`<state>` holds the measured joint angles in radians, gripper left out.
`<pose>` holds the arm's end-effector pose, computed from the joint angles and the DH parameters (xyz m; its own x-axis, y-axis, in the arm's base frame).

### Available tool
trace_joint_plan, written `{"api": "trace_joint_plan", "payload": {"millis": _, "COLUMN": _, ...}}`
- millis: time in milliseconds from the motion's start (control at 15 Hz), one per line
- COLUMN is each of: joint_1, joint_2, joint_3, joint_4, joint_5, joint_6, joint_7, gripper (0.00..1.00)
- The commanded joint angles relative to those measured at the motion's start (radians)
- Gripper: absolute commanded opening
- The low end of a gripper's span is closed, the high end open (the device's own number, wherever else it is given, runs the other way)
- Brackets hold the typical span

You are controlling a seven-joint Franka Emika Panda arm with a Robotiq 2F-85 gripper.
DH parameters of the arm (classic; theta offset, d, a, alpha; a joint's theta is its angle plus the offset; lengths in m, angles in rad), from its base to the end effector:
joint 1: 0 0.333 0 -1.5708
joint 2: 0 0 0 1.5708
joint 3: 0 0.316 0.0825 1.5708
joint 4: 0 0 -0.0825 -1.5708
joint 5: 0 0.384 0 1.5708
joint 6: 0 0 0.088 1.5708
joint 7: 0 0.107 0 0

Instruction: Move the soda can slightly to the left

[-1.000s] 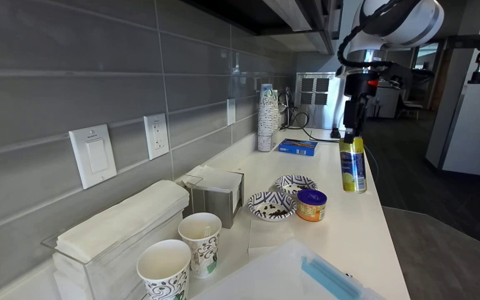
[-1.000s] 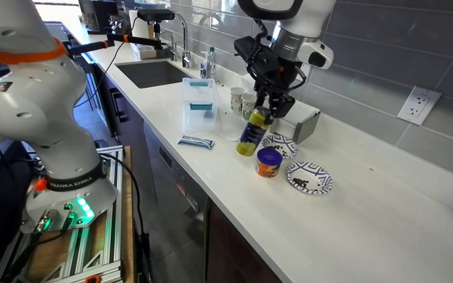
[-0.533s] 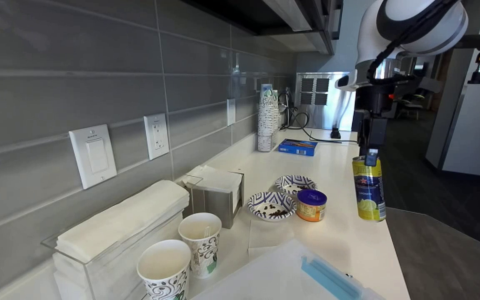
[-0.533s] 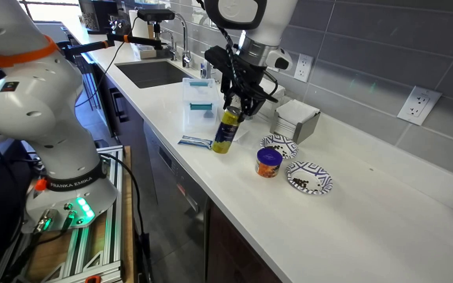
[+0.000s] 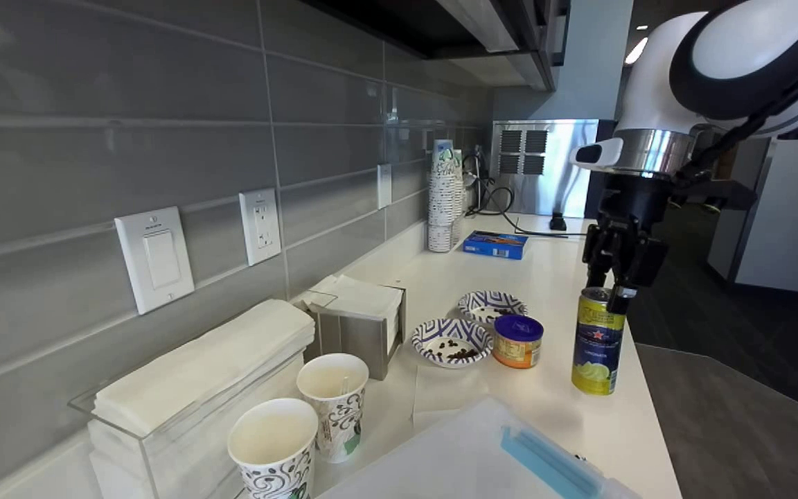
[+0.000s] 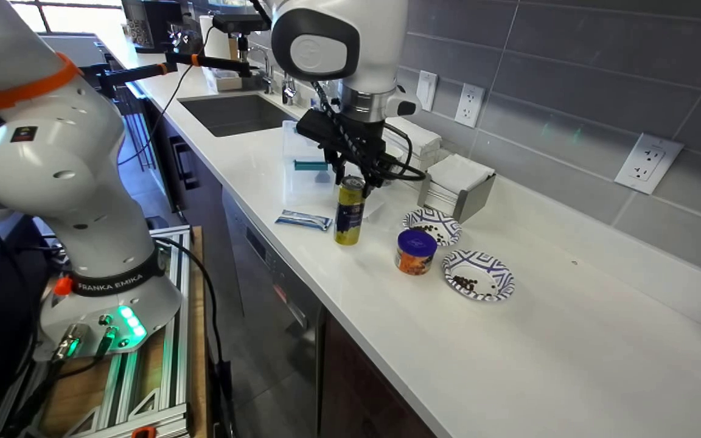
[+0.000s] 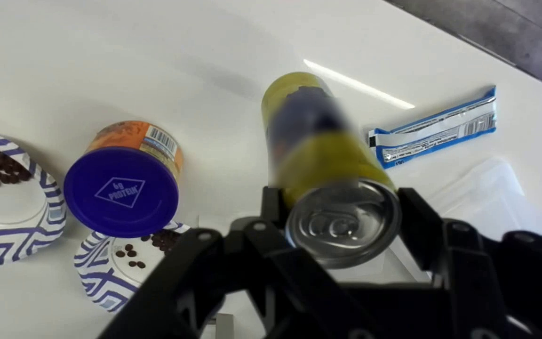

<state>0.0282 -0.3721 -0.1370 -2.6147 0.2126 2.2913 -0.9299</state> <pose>0.4057 -0.0381 0.3796 0.7627 0.6191 0.1869 0.6422 -0.7592 -0.1058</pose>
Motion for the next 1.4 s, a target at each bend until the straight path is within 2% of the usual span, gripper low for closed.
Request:
{"api": "trace_joint_plan", "payload": {"millis": 0, "joint_1": 0.045, "joint_2": -0.051, "joint_3": -0.035, "joint_4": -0.084, "joint_5": 0.073, "joint_6": 0.119, "joint_7": -0.083, "gripper": 0.38}}
{"api": "trace_joint_plan", "payload": {"millis": 600, "joint_1": 0.084, "joint_2": 0.041, "joint_3": -0.053, "joint_4": -0.068, "joint_5": 0.109, "joint_6": 0.263, "joint_7": -0.086, "gripper": 0.38}}
{"api": "trace_joint_plan", "payload": {"millis": 1333, "joint_1": 0.064, "joint_2": 0.166, "joint_3": -0.059, "joint_4": -0.008, "joint_5": 0.14, "joint_6": 0.283, "joint_7": -0.088, "gripper": 0.38}}
